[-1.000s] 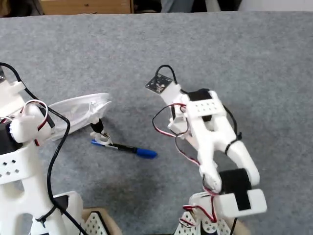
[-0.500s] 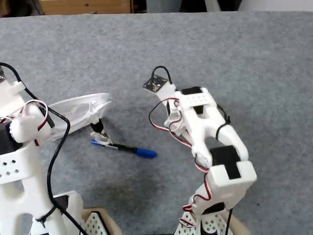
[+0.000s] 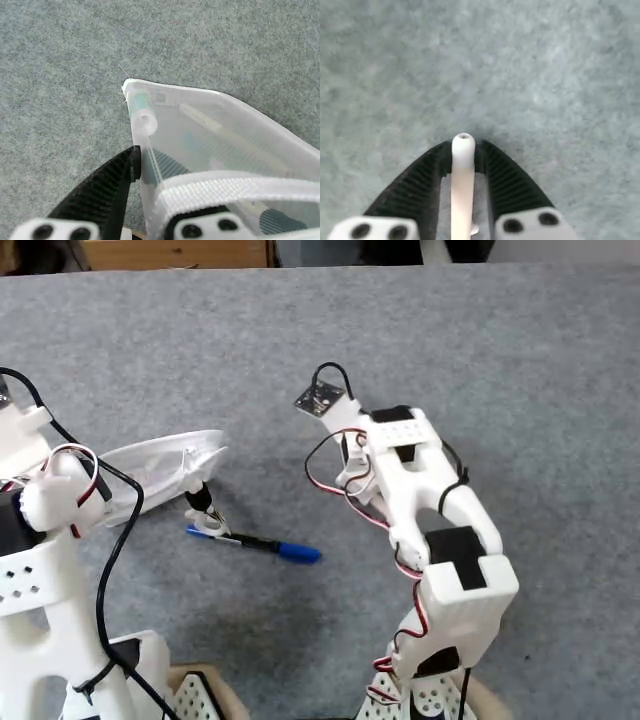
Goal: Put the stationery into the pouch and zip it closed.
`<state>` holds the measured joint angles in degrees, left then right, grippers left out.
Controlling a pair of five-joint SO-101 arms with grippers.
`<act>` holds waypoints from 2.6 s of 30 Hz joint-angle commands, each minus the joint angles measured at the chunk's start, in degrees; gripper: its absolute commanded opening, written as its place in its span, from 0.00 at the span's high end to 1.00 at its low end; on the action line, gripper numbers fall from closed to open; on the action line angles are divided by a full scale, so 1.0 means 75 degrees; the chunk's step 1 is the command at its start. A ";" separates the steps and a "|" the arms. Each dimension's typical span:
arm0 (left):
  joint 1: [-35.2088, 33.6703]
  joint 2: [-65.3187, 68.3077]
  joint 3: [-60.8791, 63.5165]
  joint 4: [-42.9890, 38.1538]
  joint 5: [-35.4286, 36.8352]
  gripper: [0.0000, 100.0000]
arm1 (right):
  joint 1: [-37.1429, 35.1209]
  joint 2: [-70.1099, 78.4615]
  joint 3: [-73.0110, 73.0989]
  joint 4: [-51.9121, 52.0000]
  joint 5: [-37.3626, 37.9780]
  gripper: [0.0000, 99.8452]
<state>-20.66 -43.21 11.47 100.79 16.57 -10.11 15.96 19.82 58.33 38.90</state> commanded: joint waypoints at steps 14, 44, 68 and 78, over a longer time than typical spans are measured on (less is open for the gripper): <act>0.0088 -0.0117 -0.0100 -0.0082 -0.0059 0.97 | -0.0973 -0.7344 -0.0158 0.0082 -0.2872 0.99; -0.0498 -0.0105 0.0311 -0.0094 -0.0270 0.97 | -0.7021 -0.4190 -0.7590 -0.1254 -0.3141 0.99; -0.0486 -0.0117 -0.0018 -0.0129 -0.0211 0.97 | -0.4888 -0.4788 -0.5374 -0.1020 -0.4736 0.99; 0.0170 -0.0129 -0.0018 -0.0117 -0.0234 0.97 | -0.4829 -0.4577 -0.5128 -0.2239 -0.4736 0.99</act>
<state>-21.80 -43.74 13.32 100.44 15.16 -46.86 -18.68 -16.04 42.77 3.82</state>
